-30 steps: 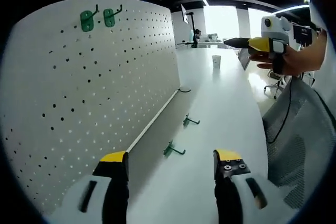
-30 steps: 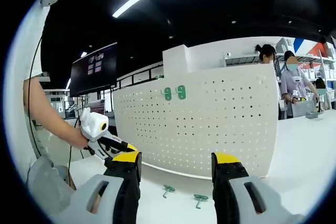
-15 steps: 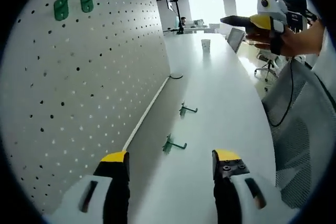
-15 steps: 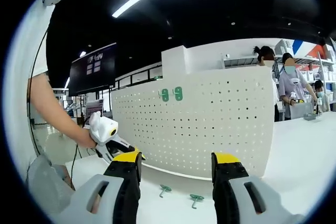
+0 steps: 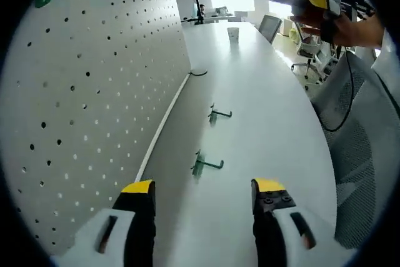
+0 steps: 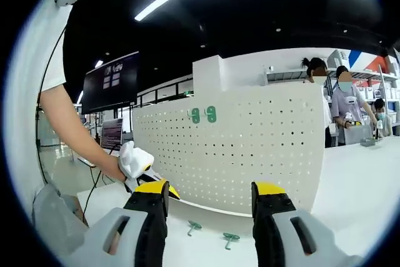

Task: Insert the hook assembly into the mounting plate slot until the hook locks in place.

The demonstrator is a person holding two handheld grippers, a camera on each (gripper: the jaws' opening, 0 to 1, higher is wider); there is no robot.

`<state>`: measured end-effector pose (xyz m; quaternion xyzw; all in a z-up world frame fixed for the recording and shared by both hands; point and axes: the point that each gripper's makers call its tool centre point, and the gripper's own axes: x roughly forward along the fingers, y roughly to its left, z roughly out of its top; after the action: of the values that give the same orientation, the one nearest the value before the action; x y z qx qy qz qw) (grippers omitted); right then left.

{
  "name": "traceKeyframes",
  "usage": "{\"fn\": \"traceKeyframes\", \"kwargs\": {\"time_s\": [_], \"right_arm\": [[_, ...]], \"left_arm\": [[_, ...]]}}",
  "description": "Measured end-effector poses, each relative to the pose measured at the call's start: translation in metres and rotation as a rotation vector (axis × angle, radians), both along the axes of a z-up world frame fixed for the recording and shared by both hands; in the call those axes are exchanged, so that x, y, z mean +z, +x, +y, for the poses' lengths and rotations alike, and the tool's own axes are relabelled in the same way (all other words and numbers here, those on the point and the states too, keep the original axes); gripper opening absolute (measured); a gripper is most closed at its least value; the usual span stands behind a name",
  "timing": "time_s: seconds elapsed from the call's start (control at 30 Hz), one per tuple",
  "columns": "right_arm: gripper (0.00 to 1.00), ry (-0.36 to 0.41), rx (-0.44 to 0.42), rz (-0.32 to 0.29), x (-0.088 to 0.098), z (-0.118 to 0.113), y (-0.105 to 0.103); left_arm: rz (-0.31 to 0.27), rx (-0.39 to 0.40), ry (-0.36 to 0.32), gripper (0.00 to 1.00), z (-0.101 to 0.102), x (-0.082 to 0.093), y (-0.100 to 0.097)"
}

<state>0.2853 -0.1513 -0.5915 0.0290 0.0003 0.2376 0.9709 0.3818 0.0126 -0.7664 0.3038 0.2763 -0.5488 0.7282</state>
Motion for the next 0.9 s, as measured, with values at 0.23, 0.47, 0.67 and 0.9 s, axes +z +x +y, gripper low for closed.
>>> {"fn": "traceKeyframes", "kwargs": {"time_s": [0.23,0.47,0.67,0.9], "right_arm": [[0.51,0.007,-0.002,0.006,-0.002,-0.002,-0.001],[0.51,0.014,-0.007,0.009,-0.004,-0.003,0.000],[0.51,0.017,-0.006,0.007,-0.004,-0.002,0.000],[0.51,0.026,-0.007,0.008,-0.005,-0.004,0.000]], "left_arm": [[0.015,-0.045,0.052,0.64,-0.006,-0.012,0.002],[0.013,-0.093,0.095,0.64,-0.013,-0.021,0.008],[0.016,-0.128,0.132,0.63,-0.015,-0.028,0.012],[0.035,-0.172,0.181,0.65,-0.019,-0.037,0.013]]}}
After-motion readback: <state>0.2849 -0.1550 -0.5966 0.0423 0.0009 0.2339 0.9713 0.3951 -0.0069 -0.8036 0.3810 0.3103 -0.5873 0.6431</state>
